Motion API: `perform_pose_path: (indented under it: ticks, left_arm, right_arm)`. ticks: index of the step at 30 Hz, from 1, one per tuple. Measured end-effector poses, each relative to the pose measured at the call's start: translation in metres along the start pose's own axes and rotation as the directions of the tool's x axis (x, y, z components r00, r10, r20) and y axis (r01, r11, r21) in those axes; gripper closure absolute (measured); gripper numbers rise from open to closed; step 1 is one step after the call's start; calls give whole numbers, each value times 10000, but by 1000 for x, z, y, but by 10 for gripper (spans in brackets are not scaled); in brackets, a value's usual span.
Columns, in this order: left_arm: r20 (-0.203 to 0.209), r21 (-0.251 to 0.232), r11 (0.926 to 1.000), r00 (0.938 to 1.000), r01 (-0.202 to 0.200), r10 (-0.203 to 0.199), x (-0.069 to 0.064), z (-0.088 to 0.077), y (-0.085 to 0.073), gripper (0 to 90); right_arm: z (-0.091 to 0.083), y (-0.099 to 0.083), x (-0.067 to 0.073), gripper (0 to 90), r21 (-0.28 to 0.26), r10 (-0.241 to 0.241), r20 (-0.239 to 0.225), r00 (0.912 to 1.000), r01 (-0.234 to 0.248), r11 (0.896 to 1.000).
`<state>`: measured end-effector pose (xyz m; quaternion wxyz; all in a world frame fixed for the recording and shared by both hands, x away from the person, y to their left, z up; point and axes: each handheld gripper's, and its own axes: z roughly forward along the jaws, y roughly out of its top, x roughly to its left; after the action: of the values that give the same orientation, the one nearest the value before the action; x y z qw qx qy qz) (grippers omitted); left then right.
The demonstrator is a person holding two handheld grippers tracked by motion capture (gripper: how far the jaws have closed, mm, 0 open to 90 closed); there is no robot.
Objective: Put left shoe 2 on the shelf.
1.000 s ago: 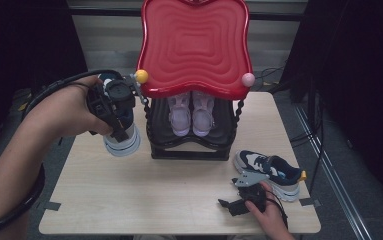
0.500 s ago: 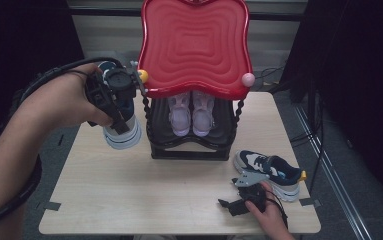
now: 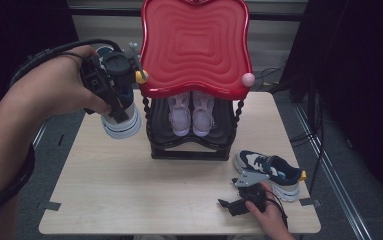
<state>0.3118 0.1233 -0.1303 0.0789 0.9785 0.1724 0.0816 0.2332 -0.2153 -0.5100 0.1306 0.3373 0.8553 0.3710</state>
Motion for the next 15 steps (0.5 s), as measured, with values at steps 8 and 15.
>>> perform_pose_path:
  ticks: [8,15]
  left_arm:
    - [-357,-106,9999,9993,-86,82,-1,-17,10,726]
    - [-686,-389,9988,9973,-280,253,-6,-37,22,726]
  right_arm:
    - [0,0,0,113,4,2,0,10000,-2,10000]
    - [0,0,0,112,1,4,-3,10000,-4,10000]
